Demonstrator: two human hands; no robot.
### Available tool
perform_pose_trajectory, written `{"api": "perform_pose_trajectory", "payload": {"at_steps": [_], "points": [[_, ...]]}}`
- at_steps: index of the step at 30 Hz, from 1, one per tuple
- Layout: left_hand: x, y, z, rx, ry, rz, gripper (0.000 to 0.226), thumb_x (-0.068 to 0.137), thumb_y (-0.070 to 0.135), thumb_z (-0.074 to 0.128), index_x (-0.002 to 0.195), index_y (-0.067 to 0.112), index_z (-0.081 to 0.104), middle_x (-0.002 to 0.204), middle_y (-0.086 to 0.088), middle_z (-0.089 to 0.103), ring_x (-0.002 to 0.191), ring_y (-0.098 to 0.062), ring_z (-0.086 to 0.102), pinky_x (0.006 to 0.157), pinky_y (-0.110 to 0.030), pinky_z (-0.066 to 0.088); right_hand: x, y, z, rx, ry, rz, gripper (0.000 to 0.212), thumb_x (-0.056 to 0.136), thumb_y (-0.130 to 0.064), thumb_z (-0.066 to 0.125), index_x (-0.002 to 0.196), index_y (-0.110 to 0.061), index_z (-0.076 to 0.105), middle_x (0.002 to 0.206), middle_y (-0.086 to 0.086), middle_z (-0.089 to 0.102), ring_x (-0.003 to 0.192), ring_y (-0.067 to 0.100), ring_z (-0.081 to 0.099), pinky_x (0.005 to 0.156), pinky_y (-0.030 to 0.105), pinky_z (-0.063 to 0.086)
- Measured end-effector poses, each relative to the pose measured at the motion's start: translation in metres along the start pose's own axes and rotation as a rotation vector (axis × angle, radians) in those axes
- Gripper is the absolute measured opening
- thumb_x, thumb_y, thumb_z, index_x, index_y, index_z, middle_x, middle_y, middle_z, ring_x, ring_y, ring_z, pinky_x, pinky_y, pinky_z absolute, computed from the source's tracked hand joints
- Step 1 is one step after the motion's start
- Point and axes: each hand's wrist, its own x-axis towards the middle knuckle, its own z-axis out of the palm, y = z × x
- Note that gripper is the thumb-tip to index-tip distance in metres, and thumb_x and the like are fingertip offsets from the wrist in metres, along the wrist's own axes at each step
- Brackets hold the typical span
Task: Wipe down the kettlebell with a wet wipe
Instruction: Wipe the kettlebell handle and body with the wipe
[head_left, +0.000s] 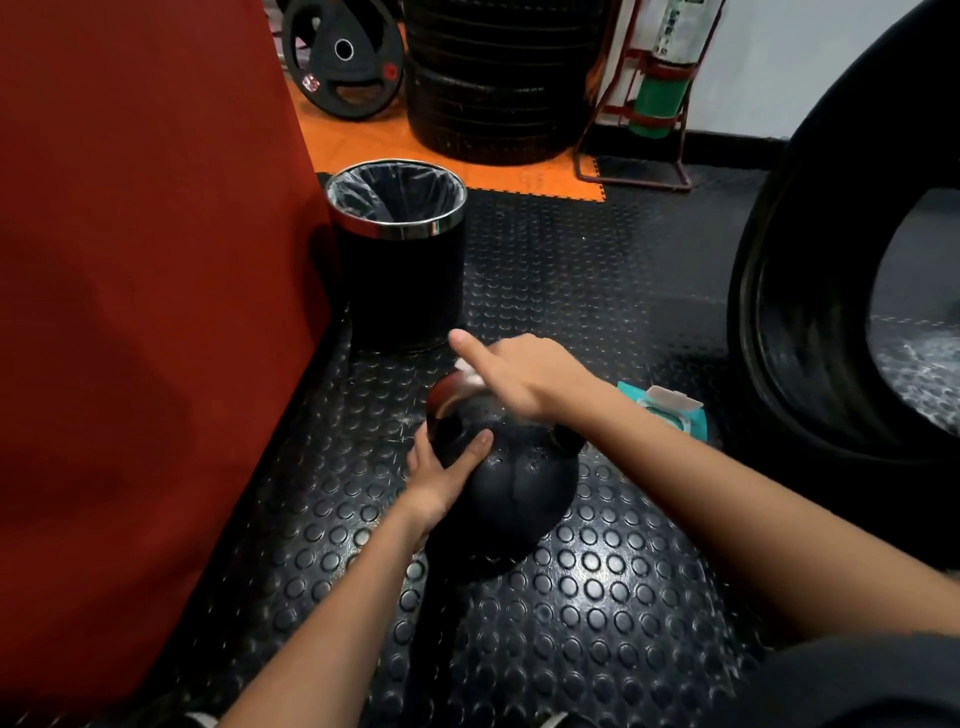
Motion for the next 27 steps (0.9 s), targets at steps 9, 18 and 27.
{"api": "perform_pose_trajectory", "payload": {"at_steps": [9, 18, 27], "points": [[0.005, -0.002, 0.000, -0.011, 0.023, -0.005, 0.114, 0.057, 0.085, 0.064, 0.150, 0.041, 0.015, 0.157, 0.004, 0.018, 0.143, -0.025, 0.027, 0.116, -0.043, 0.025, -0.012, 0.048, -0.014, 0.283, 0.000, 0.169, 0.085, 0.102, -0.067, 0.016, 0.100, -0.006, 0.074, 0.108, 0.017, 0.071, 0.114, 0.032, 0.061, 0.094, 0.037, 0.039], [0.003, -0.004, 0.003, -0.045, 0.055, 0.034, 0.111, 0.051, 0.084, 0.068, 0.144, 0.041, 0.026, 0.149, 0.003, 0.029, 0.139, -0.020, 0.030, 0.112, -0.036, 0.026, 0.009, 0.006, -0.004, -0.006, -0.056, -0.004, 0.070, 0.106, -0.059, 0.013, 0.142, -0.016, 0.055, 0.132, 0.022, 0.063, 0.127, 0.040, 0.055, 0.101, 0.043, 0.039], [0.006, -0.005, 0.001, -0.026, 0.029, 0.019, 0.112, 0.055, 0.085, 0.065, 0.147, 0.043, 0.020, 0.154, 0.003, 0.023, 0.141, -0.023, 0.028, 0.116, -0.042, 0.026, -0.009, 0.055, -0.007, 0.279, 0.056, 0.149, 0.086, 0.103, -0.066, 0.015, 0.078, -0.004, 0.070, 0.082, 0.010, 0.070, 0.093, 0.029, 0.065, 0.089, 0.039, 0.041]]}}
